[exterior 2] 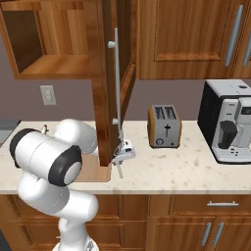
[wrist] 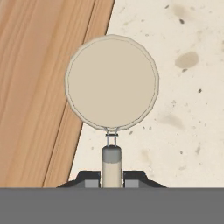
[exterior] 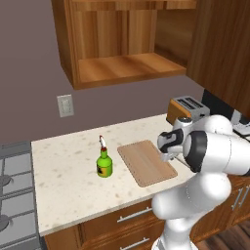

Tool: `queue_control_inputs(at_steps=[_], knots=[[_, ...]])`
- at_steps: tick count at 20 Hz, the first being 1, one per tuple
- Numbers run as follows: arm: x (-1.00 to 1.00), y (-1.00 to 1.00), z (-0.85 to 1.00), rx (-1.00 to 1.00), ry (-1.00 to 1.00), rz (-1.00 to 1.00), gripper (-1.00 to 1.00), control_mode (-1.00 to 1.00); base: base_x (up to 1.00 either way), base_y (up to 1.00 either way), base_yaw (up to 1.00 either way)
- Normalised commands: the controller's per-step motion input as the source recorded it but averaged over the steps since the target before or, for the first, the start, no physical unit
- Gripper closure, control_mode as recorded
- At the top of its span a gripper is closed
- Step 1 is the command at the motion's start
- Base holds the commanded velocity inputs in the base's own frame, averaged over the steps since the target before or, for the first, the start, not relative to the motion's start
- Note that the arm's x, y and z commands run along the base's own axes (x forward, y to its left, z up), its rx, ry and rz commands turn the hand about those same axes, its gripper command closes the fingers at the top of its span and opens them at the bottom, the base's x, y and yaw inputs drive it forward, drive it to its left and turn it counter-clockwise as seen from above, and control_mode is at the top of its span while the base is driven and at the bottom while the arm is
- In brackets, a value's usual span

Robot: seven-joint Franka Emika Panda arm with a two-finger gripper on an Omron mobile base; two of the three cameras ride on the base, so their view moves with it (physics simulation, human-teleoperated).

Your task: Grab the spray bottle from the cabinet, then place it next to the cutting board for sanitizing. Then grab the dish brush from the countertop next to the sink and place it next to the cutting board.

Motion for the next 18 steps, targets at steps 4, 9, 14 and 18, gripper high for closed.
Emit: queue_control_inputs(at_steps=[4, 9, 14, 18], knots=[[0.11, 0.00, -0.17, 0.00, 0.00, 0.04, 1.00, -1.00, 0.00, 0.00, 0.00], [0.09, 0.00, -0.13, 0.00, 0.00, 0.03, 1.00, -1.00, 0.00, 0.00, 0.00], [0.16, 0.00, -0.16, 0.00, 0.00, 0.03, -1.00, -1.00, 0.00, 0.00, 0.00], [0.05, 0.00, 0.00, 0.00, 0.00, 0.01, -1.00, -1.00, 0.00, 0.00, 0.00]])
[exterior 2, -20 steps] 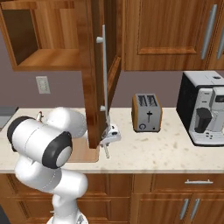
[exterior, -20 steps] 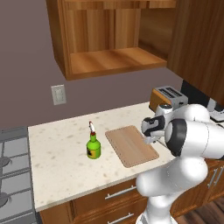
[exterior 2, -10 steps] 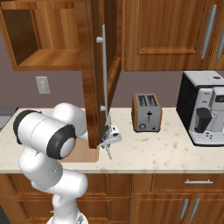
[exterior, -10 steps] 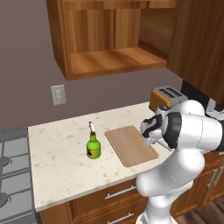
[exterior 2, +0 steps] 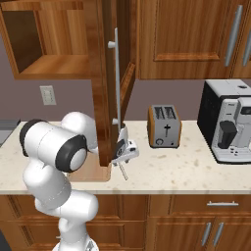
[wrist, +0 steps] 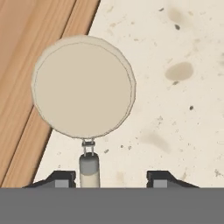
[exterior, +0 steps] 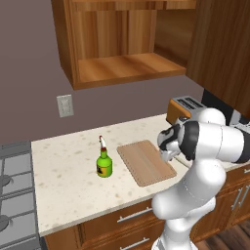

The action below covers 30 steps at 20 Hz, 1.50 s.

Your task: Grab the spray bottle from the cabinet, then place it next to the cutting board for sanitizing. Then grab the dish brush from the countertop next to the sink and place it next to the cutting board.

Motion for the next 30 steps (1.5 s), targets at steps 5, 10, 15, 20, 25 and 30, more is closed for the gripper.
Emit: queue_control_inputs(at_steps=[5, 10, 15, 20, 25, 30], knots=[[-0.08, 0.00, 0.13, 0.00, -0.11, 0.00, -1.00, -1.00, 0.00, 0.00, 0.00], [-0.26, 0.16, 0.61, -0.01, -0.21, 0.00, -1.00, -1.00, 0.00, 0.00, 0.00], [-0.31, 0.32, 0.58, 0.00, -0.07, 0.00, -1.00, -1.00, 0.00, 0.00, 0.00], [-0.29, 0.51, 0.57, -0.01, -0.01, 0.00, -1.00, -1.00, 0.00, 0.00, 0.00], [-0.34, 0.38, 0.66, -0.01, 0.00, 0.00, -1.00, -1.00, 0.00, 0.00, 0.00], [-0.54, 0.17, 0.70, 0.00, 0.08, 0.00, -1.00, -1.00, 0.00, 0.00, 0.00]])
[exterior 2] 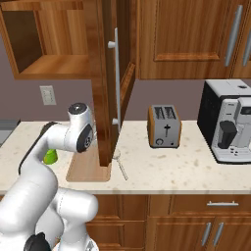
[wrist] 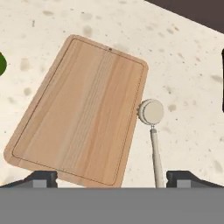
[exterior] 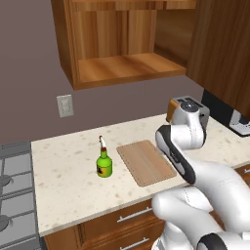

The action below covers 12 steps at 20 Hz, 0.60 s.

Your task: Grab the spray bottle from the cabinet, then place it next to the cutting board for sanitizing. Then grab the dish brush from the countertop next to the sink and place it next to the cutting board.

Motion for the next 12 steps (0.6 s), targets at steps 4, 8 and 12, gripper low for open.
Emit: queue_control_inputs(at_steps=[4, 8, 12], knots=[[-0.81, 0.19, 0.79, 0.00, 0.05, 0.00, -1.00, -1.00, 0.00, 0.00, 0.00], [-0.88, 0.22, 0.78, 0.00, 0.00, 0.00, -1.00, -1.00, 0.00, 0.00, 0.00], [-0.87, 0.11, 0.73, 0.00, 0.00, 0.00, -1.00, -1.00, 0.00, 0.00, 0.00]])
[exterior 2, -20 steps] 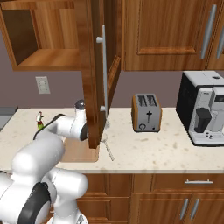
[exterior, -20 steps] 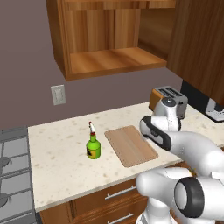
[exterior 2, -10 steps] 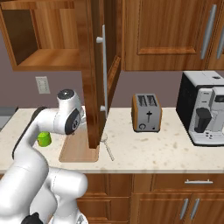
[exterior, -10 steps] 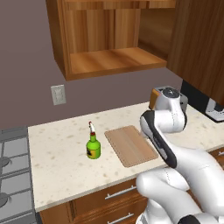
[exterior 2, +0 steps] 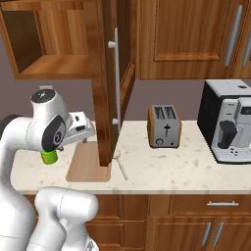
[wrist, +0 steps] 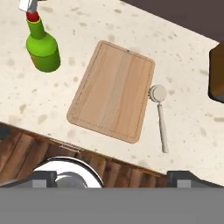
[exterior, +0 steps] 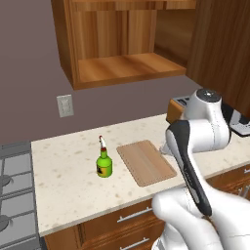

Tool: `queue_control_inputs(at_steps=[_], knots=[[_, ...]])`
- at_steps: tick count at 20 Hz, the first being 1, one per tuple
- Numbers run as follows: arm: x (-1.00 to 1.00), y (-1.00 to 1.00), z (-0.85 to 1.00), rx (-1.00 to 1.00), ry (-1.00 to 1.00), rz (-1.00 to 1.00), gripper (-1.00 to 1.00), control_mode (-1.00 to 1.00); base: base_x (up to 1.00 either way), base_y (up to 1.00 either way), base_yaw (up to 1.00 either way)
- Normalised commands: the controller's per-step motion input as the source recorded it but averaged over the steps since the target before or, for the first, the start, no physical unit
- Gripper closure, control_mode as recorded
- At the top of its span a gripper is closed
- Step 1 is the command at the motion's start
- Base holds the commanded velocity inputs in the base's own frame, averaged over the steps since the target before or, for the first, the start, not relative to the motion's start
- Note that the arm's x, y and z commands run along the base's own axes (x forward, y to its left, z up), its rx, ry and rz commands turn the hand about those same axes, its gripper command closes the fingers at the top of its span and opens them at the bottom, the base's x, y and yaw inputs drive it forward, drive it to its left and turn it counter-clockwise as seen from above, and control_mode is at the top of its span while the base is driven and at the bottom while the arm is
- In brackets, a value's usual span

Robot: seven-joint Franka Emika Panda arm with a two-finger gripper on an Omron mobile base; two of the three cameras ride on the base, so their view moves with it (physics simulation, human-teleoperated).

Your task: Grab the spray bottle from the cabinet, then place it next to the cutting board for sanitizing. Then grab the dish brush from the countertop next to the sink and place it next to the cutting board.

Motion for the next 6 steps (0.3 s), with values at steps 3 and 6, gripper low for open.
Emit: queue_control_inputs(at_steps=[3, 6], knots=[[-0.99, 0.00, 0.43, 0.00, 0.00, 0.00, -1.00, -1.00, 0.00, 0.00, 0.00], [-1.00, 0.00, 0.19, 0.00, -0.11, 0.00, -1.00, -1.00, 0.00, 0.00, 0.00]])
